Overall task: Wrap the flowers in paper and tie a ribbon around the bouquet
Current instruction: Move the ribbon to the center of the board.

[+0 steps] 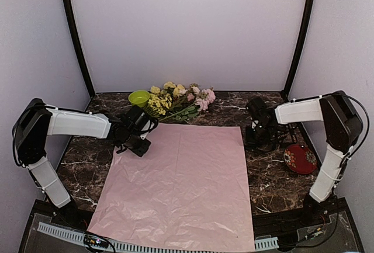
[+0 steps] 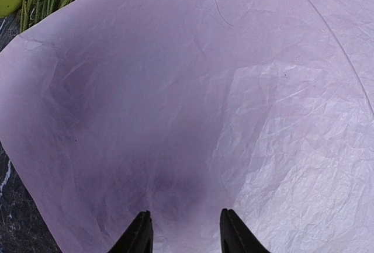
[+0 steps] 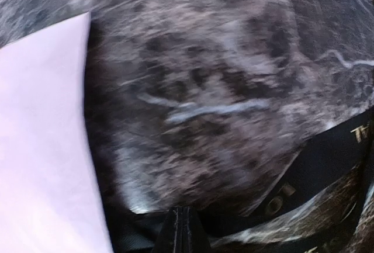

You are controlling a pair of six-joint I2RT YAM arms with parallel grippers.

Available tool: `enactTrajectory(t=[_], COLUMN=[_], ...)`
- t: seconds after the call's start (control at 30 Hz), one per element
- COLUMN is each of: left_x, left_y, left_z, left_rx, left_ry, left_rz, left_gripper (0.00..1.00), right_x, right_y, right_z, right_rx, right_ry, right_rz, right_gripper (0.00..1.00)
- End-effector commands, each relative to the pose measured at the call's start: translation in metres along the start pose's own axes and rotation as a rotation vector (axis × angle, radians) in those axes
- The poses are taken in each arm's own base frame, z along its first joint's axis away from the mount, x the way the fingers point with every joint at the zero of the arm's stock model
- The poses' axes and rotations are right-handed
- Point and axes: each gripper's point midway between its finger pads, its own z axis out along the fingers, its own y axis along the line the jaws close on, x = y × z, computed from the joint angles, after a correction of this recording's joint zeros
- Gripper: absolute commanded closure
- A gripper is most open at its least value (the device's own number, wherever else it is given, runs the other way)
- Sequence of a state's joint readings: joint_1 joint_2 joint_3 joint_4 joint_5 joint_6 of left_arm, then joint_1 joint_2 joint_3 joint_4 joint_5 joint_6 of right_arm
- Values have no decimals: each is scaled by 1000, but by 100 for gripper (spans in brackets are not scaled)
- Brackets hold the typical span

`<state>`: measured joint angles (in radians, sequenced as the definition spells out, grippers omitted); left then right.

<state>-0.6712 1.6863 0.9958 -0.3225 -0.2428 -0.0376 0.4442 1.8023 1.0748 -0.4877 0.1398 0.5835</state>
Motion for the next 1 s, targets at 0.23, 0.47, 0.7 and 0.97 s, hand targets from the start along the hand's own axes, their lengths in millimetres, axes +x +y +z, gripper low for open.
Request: enactTrajectory(t=[0.23,0.47,0.7,0.97], left_x=[-16,-12,-2,15], left_y=[13,41,53,51], left_z=[-18,-18,-26,-14], left_rx=[-26,-28,-26,18], left_ry=[-4,22,24,65], left_rz=[-25,-126,-192,-254], left_gripper=[57,56,54,52], right_x=[-27,-124,-136,-118], right_y=[-155,-141,13,56], right_z=[34,-18,-55,-14], right_rx=[54,-32,-340,-472], right_ry=[-11,-243,-249,-97], right_rz=[449,357,-65,-143], right_gripper=[100,100,57,15])
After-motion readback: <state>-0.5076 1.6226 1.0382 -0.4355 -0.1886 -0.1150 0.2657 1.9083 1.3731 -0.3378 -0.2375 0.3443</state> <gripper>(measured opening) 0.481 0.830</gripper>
